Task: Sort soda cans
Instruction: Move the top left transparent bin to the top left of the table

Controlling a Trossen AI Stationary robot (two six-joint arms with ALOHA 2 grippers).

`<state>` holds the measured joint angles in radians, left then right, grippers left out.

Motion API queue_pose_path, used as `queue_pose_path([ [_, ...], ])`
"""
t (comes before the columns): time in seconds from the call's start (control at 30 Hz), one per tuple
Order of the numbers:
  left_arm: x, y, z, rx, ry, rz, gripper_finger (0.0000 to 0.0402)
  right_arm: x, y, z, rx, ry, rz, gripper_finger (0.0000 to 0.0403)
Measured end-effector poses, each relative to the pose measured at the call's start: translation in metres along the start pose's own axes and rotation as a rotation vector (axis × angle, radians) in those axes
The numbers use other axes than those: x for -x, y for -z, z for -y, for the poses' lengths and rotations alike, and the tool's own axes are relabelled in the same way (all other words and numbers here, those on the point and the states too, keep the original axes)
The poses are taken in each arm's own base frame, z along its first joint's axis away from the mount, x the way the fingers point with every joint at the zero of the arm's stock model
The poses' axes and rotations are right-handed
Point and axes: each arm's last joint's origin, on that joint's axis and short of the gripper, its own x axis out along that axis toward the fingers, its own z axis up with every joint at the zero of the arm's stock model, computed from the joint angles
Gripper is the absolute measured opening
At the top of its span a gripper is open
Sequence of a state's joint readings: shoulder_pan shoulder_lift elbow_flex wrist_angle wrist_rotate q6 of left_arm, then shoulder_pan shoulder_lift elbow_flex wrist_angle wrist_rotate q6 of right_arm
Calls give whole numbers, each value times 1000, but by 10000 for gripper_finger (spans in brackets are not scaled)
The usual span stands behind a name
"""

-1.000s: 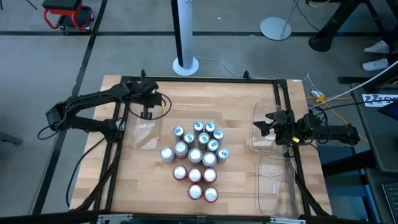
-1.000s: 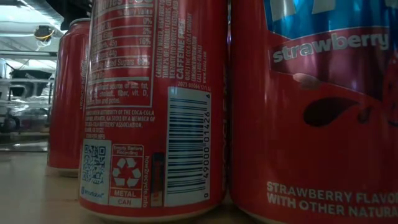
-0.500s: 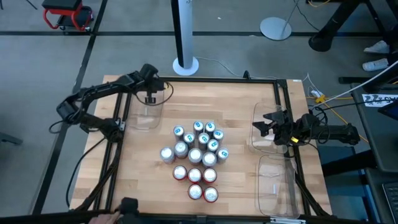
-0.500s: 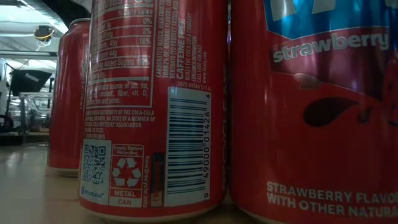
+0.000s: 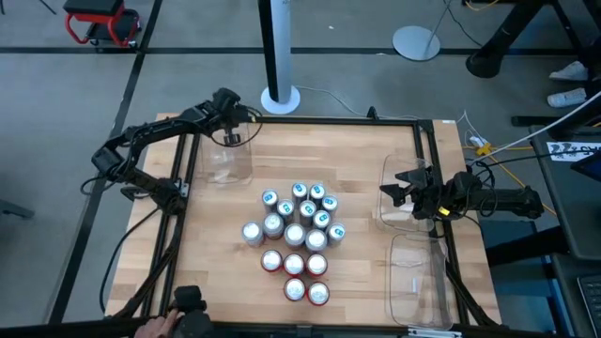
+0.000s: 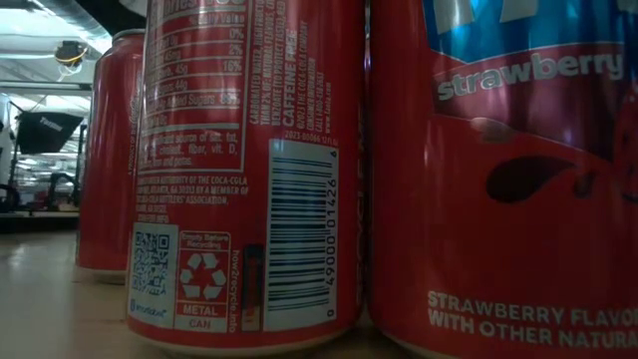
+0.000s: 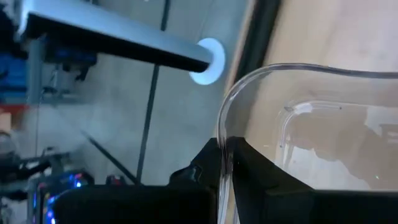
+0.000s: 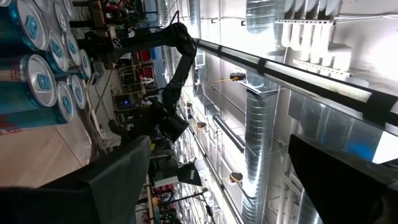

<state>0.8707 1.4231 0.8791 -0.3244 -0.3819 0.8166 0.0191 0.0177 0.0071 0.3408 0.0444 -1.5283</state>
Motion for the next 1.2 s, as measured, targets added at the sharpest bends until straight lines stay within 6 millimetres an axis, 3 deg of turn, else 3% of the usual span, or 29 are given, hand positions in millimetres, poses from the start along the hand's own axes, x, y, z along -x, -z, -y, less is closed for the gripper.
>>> queue_pose_path([
  [0.37,4,-9,5,-38,14,64,15,0,1,0,30,1,-26,380],
  [0.57,8,-26,13,-150,20,177,15,0,1,0,30,-4,-27,380],
  [0.83,-12,-9,-4,-185,-2,127,16,0,1,-4,22,-46,-28,380],
  [1.0,-23,-10,-7,-233,-3,187,18,0,1,-4,0,-46,-29,380],
  [1.2,-38,-7,-8,-208,7,179,50,0,1,-5,0,-47,-29,380],
])
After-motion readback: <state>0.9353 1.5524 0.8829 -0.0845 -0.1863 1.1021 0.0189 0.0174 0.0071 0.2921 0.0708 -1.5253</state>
